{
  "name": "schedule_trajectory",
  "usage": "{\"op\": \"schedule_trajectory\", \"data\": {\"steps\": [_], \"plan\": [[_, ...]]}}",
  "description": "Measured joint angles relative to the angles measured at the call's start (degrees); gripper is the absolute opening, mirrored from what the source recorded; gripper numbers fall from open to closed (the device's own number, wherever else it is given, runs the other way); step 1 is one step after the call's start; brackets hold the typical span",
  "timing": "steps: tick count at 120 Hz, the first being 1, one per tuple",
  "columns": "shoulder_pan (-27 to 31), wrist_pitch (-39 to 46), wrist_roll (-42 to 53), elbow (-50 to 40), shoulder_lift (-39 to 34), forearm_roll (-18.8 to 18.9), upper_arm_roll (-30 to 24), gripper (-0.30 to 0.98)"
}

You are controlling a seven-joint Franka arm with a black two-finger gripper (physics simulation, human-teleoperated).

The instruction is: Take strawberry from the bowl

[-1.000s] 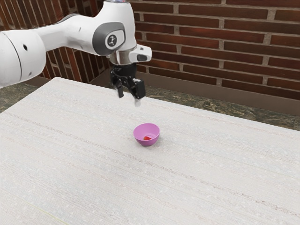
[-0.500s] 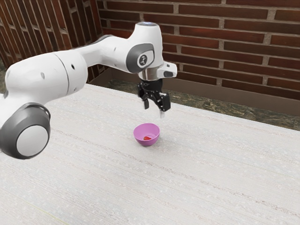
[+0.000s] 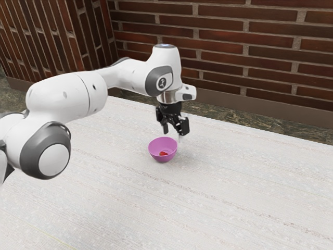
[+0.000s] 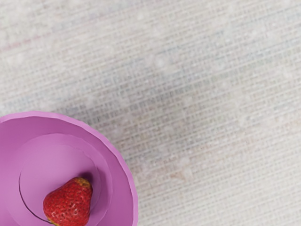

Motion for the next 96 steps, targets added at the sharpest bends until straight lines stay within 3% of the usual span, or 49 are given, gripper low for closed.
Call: {"op": "schedule_trajectory", "data": {"steps": [14,31,58,96], "plan": [[0.5,1.3,0.8,0.0,1.4,0.0,0.0,0.43],[0.7,3.3,1.8,0.1,2.6,0.0,0.0,0.33],[3.3,5.0,3.4,2.2,4.9,0.1,0.0,0.28],[3.4,6.5,5.1,-4.1,3.0,0.1,0.1,0.28]]}}
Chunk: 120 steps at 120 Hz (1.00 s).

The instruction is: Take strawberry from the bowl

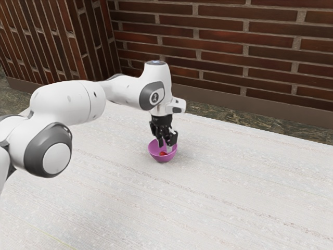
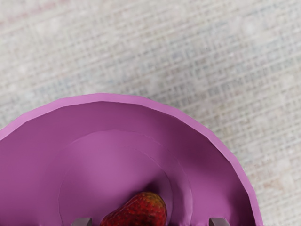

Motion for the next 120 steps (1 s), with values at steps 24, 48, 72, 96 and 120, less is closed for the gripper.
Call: {"op": "schedule_trajectory", "data": {"steps": [24,48,72,96,120], "plan": [[0.1,1.6,0.8,-1.9,-0.3,0.6,0.0,0.28],[0.3,3.1,1.6,-3.6,-0.4,1.4,-0.1,0.28],[0.7,4.1,2.1,-4.5,-0.3,1.5,-0.1,0.28],[0.9,4.5,2.5,-4.8,-0.2,1.5,-0.1,0.26],[1.2,4.7,2.6,-5.1,-0.6,1.5,-0.1,0.1]]}}
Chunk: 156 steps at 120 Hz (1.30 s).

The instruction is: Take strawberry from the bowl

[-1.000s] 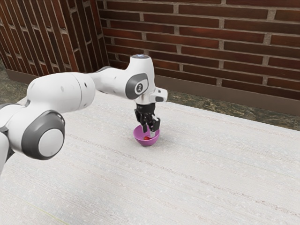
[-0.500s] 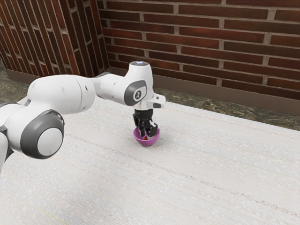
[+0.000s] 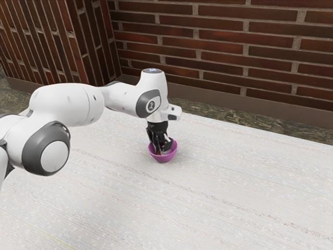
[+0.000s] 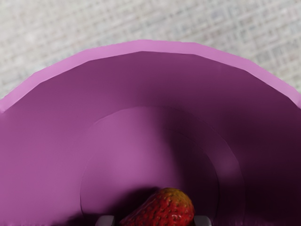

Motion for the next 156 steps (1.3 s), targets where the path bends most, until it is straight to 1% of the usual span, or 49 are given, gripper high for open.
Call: {"op": "schedule_trajectory", "data": {"steps": [12,45,58,67,77,88,99,119,134,136,140,156], "plan": [[0.1,0.1,-0.1,-0.8,-1.9,0.4,0.0,0.03],[0.1,0.1,-0.8,-13.1,-14.1,0.9,0.0,-0.01],[-2.0,0.2,-1.3,-18.1,-18.0,1.1,0.0,-0.02],[-4.5,0.2,-1.6,-20.0,-19.7,1.2,0.0,-0.03],[-7.7,0.3,-2.0,-20.7,-20.0,1.2,0.0,-0.03],[-9.8,0.3,-2.4,-20.3,-19.3,1.1,0.0,-0.04],[-11.7,0.4,-2.8,-17.1,-16.6,1.0,-0.1,-0.04],[-13.2,1.5,-3.4,-13.2,-12.5,0.1,-0.1,-0.05],[-13.3,2.3,-3.5,-11.5,-10.7,-0.5,-0.2,-0.04],[-13.3,2.4,-3.5,-11.5,-10.6,-0.6,-0.2,-0.04],[-13.4,2.5,-3.5,-11.4,-10.5,-0.8,-0.2,0.03],[-13.3,2.7,-3.2,-11.4,-10.4,-1.7,-0.1,0.31]]}}
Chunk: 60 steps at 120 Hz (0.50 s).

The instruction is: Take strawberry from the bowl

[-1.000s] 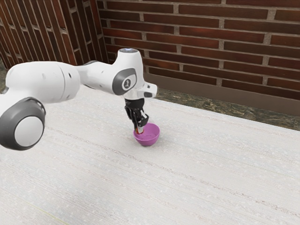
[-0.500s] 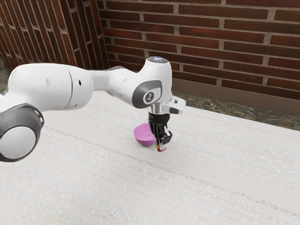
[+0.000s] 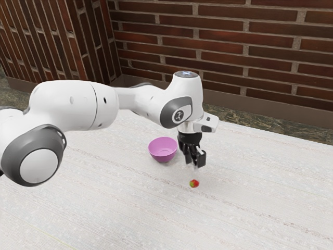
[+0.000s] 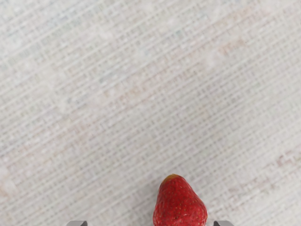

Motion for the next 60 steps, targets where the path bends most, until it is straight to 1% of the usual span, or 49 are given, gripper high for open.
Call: {"op": "schedule_trajectory", "data": {"steps": [8,18,24,28,38,47,53,60], "plan": [[0.0,0.1,0.1,-0.1,0.0,-0.4,0.0,0.41],[0.0,0.1,0.2,-0.3,-0.3,-0.6,0.1,0.5],[0.1,-0.5,0.3,-1.4,-2.9,-0.6,0.3,0.54],[0.3,-1.9,0.3,-2.2,-6.2,-0.5,0.5,0.56],[1.4,-6.9,0.4,-6.3,-18.4,-0.3,1.4,0.6],[1.7,-12.0,0.4,-7.8,-28.1,-0.1,3.7,0.63],[2.1,-15.1,0.3,-8.0,-32.1,0.5,4.5,0.64],[2.3,-18.2,0.2,-8.0,-34.2,1.2,5.0,0.65]]}}
